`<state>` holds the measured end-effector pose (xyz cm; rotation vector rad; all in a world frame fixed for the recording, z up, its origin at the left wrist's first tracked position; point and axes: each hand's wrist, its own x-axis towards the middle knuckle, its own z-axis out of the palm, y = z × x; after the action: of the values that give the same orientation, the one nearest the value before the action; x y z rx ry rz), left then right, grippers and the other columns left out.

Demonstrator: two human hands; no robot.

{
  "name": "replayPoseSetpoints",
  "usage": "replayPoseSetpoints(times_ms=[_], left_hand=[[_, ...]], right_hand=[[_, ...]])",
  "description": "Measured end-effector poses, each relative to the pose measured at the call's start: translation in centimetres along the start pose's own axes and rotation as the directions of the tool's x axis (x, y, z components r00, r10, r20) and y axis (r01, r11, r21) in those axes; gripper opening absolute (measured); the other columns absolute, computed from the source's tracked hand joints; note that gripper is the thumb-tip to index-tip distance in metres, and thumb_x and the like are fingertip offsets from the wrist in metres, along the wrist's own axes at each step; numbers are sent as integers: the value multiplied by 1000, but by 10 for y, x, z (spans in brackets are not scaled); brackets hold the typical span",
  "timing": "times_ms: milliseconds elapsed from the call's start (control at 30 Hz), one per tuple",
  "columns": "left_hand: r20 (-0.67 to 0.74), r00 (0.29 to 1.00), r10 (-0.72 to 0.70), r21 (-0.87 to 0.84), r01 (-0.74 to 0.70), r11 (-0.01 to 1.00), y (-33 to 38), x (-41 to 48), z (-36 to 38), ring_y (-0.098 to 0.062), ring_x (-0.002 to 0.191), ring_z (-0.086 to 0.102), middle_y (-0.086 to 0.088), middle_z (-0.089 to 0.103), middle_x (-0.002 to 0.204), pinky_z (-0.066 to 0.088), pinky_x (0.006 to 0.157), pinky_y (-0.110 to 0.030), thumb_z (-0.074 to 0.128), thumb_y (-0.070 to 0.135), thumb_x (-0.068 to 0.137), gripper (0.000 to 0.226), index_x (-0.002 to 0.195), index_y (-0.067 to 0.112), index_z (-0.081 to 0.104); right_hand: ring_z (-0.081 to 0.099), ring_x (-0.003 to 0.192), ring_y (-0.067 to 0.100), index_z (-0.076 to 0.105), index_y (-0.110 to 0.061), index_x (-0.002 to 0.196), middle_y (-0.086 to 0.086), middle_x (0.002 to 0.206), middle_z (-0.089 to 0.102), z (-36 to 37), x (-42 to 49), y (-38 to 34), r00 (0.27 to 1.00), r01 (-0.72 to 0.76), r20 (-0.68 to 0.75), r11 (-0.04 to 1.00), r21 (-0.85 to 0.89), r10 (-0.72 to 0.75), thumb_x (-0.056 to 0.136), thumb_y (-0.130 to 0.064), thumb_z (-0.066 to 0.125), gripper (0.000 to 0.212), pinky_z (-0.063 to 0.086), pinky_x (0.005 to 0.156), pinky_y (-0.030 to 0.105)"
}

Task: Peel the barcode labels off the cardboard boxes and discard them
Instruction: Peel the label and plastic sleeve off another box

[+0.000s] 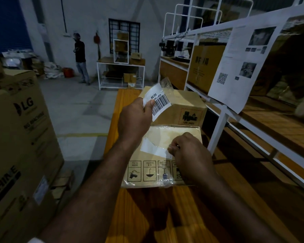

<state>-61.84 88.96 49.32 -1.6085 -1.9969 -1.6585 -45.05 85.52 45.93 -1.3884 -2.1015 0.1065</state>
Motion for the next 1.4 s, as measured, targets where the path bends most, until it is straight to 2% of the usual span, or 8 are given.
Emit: replayPoseSetpoints(times_ms=[233,367,467,633,833,967,1233,1400], left_hand=[[-44,998,52,142,-45,989,-3,-2,3,-21,67,65,-3,70,79,40,46,-26,43,50,102,43,91,14,63],[-4,1000,6,98,-5,995,-8,5,5,-18,65,67,1,70,78,55,53,-37,43,55,99,43,92,18,63],[68,992,-102,-145,111,983,-10,14,4,-20,62,71,0,73,77,60,57,-46,49,57,95,38,93,22,65],[184,953,-241,-649,302,698,-8,29,-24,-24,68,74,-5,76,85,63,64,-44,58,34,99,20,104,17,68],[78,974,-214,-619,216,755,-41,8,-24,1,65,70,5,70,84,52,52,-14,58,26,100,13,96,17,66],[-30,965,-259,-641,180,746,-32,1,-10,7,63,67,9,70,83,49,52,-11,56,26,100,15,101,14,65],[-98,955,-281,-555,182,812,-32,10,9,5,67,67,14,70,83,49,55,-11,57,33,100,19,98,16,67],[-104,953,-285,-510,195,838,-31,13,12,10,61,65,15,68,82,50,53,-10,55,34,101,22,99,14,66]], right_hand=[[46,96,11,62,-29,82,-11,95,56,5,-23,-2,974,106,206,993,-46,-94,94,-35,57,14,46,85,36],[65,79,16,65,-18,82,2,85,67,-24,-21,8,914,-182,398,805,565,-73,94,-26,57,17,56,68,36],[68,82,30,66,-12,90,13,93,71,-37,-16,17,922,-298,387,619,727,-10,85,-36,60,25,55,68,44],[68,84,33,62,-14,91,9,89,71,-26,-5,22,951,-307,228,577,757,208,89,-22,64,9,56,75,55],[65,87,15,66,-34,93,-6,94,66,-10,10,28,976,-195,50,745,638,213,93,-27,60,9,58,77,46],[55,90,-2,67,-28,97,-13,98,56,1,19,28,998,-57,11,920,387,57,92,-25,64,7,51,73,15],[52,91,12,65,-29,83,-10,91,57,1,35,36,996,61,56,977,204,-74,86,-25,70,7,48,82,44],[55,83,4,67,-23,89,-9,94,59,2,42,38,998,42,26,968,249,-50,87,-20,70,5,47,70,20]])
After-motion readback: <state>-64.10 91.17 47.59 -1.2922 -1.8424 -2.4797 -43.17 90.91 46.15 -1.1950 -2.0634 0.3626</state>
